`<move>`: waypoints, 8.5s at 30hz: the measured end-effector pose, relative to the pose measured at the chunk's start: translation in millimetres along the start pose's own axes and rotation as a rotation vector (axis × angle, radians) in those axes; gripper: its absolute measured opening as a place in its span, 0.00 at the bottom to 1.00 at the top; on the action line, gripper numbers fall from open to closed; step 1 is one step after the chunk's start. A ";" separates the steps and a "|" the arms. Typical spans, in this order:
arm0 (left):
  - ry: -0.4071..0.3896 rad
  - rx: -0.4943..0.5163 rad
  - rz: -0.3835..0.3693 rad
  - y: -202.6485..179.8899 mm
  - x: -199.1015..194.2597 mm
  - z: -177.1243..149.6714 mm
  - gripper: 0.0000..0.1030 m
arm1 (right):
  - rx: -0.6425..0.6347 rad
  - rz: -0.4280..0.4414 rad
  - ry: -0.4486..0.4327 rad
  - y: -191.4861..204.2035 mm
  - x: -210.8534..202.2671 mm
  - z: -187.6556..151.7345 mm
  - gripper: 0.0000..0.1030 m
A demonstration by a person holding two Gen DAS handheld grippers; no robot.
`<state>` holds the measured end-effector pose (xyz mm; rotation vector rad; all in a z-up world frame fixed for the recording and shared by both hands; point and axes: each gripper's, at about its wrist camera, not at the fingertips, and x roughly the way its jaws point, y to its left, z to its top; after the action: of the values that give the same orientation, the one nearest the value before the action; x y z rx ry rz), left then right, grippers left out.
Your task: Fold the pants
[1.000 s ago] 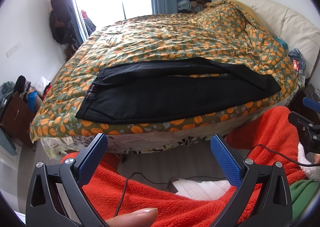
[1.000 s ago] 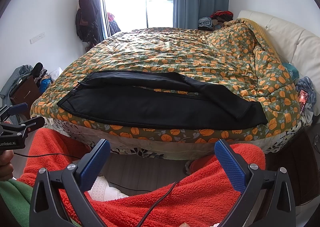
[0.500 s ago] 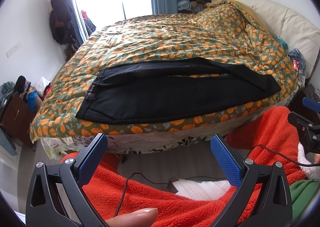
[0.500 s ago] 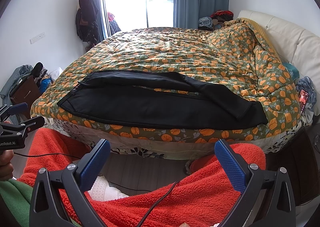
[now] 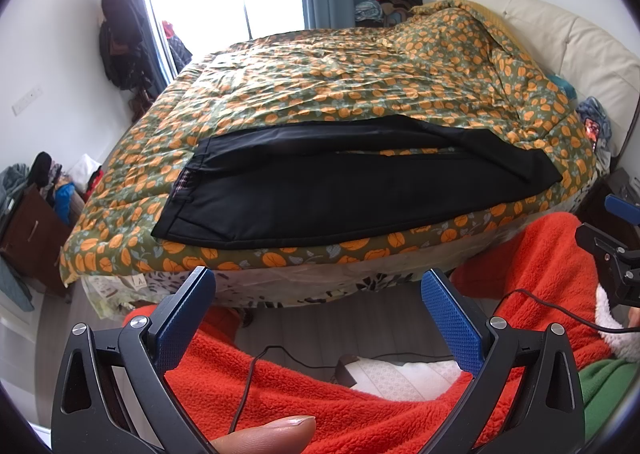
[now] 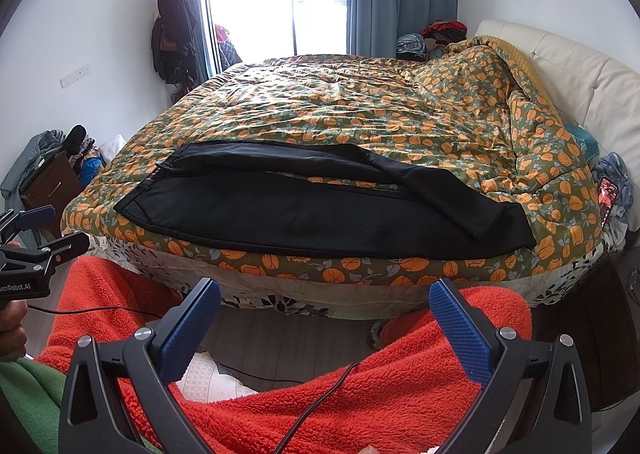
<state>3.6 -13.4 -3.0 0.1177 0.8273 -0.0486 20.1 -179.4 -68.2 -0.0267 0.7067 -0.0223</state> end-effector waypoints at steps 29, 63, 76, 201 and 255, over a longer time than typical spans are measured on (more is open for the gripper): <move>-0.098 0.007 -0.082 -6.2 -18.5 5.4 1.00 | -0.018 0.011 -0.005 3.8 -0.9 -0.9 1.00; -0.108 0.000 -0.090 -7.4 -22.4 5.1 1.00 | -0.016 0.012 -0.002 4.6 -1.1 -0.3 1.00; -0.111 0.004 -0.088 -6.8 -22.2 6.7 1.00 | -0.015 0.013 -0.001 3.8 -0.8 0.2 1.00; -0.095 -0.023 -0.077 6.3 -11.2 4.2 1.00 | -0.011 0.026 0.015 7.6 1.5 0.2 1.00; 0.305 -0.427 -0.440 16.1 376.5 247.0 0.99 | -0.137 -0.336 -0.320 -168.4 108.1 104.1 0.03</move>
<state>440.3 -26.8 -113.3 -0.4720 1.1383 -0.2714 167.9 -349.1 -53.8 -0.2743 0.3760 -0.2859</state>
